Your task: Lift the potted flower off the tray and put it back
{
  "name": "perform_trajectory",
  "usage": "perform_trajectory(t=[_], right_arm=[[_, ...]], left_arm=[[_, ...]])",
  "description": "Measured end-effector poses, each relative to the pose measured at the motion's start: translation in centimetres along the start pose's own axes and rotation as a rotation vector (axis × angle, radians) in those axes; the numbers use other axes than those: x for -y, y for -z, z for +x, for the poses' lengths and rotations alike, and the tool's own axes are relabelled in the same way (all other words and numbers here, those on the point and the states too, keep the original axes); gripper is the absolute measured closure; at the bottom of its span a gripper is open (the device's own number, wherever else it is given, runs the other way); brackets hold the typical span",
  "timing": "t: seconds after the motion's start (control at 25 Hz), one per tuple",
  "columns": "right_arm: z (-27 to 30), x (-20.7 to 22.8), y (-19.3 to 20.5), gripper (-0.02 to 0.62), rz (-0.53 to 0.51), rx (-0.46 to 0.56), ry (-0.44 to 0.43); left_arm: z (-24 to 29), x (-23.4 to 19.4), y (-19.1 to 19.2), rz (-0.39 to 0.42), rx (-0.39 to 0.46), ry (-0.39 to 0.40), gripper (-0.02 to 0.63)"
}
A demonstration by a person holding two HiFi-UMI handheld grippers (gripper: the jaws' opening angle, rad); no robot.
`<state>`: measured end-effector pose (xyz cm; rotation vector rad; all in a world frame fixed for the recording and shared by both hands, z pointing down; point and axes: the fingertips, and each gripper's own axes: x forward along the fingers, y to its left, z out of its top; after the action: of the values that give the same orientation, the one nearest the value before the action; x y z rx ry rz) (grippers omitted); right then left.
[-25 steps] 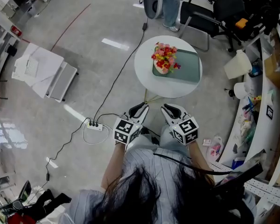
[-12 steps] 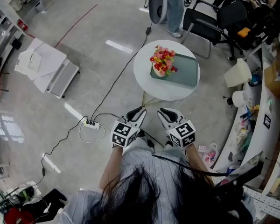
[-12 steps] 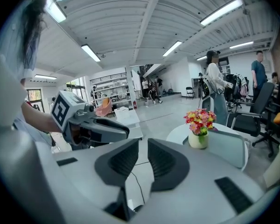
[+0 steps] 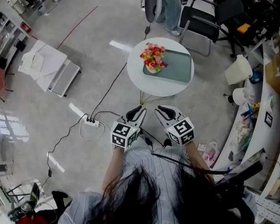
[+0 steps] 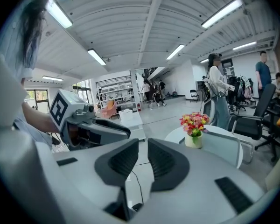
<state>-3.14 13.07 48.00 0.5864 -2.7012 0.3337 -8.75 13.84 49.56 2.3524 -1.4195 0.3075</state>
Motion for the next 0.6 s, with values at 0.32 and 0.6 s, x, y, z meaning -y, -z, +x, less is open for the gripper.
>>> perform_trajectory(t=[0.32,0.6], right_arm=[[-1.3,0.7,-0.6,0.517,-0.040,0.024,-0.038],[-1.4,0.7,-0.5,0.517,-0.064,0.023,-0.057]], left_arm=[[0.5,1.8,-1.0,0.014,0.014,-0.040,0.515],[0.7,2.4,-0.7,0.026,0.005,-0.046,0.515]])
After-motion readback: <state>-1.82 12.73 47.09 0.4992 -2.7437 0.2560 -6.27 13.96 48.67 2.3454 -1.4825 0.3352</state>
